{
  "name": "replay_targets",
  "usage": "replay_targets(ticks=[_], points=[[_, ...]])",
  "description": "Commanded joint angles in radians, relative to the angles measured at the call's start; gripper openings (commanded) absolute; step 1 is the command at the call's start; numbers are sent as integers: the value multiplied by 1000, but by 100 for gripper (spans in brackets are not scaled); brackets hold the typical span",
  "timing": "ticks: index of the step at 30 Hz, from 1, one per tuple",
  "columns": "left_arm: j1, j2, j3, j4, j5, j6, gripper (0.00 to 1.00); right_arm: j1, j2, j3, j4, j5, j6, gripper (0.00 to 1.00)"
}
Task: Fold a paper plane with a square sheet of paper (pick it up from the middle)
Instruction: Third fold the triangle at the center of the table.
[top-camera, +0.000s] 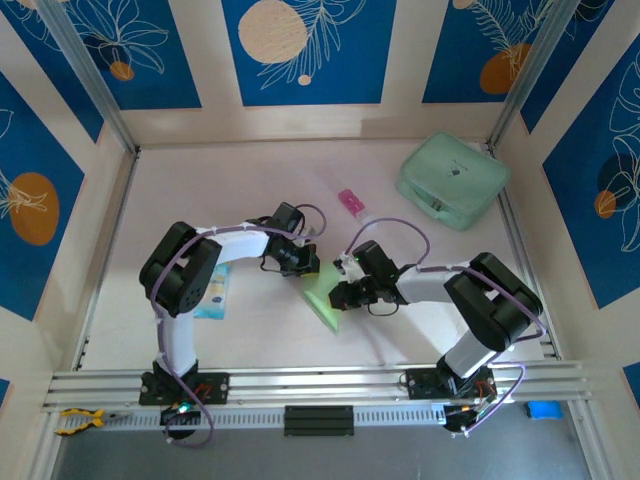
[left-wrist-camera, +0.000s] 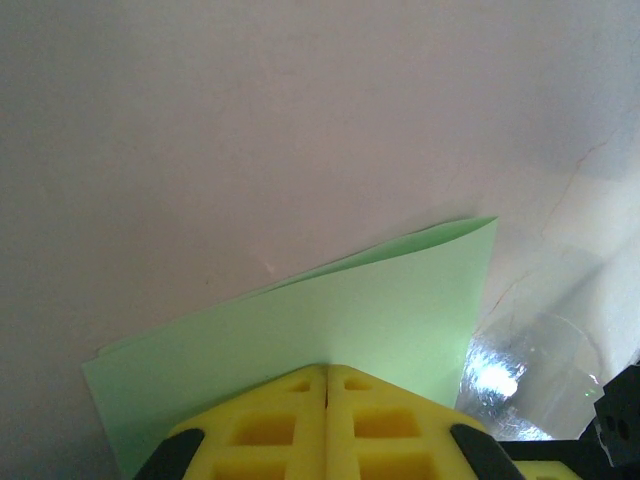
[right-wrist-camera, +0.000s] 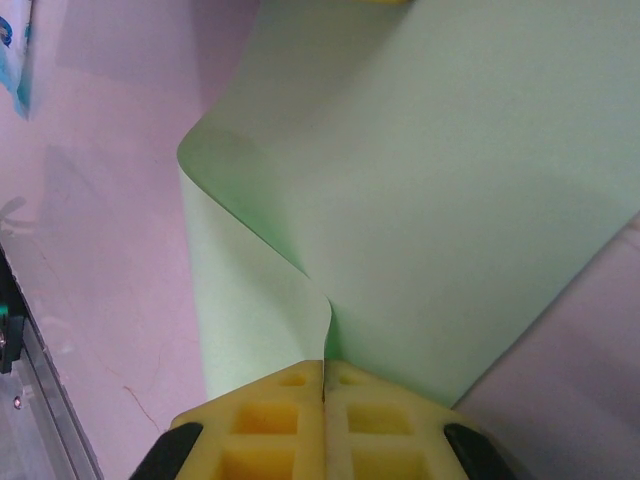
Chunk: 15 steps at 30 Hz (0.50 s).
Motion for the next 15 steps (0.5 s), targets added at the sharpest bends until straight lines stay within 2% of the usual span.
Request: replay_targets(ticks=[1, 15], points=[[-4, -9, -23, -40, -31, -8, 7, 7, 15, 16, -1, -9, -11, 0], [-5, -7, -28, -34, -27, -11, 7, 12, -32, 13, 8, -36, -11, 0]])
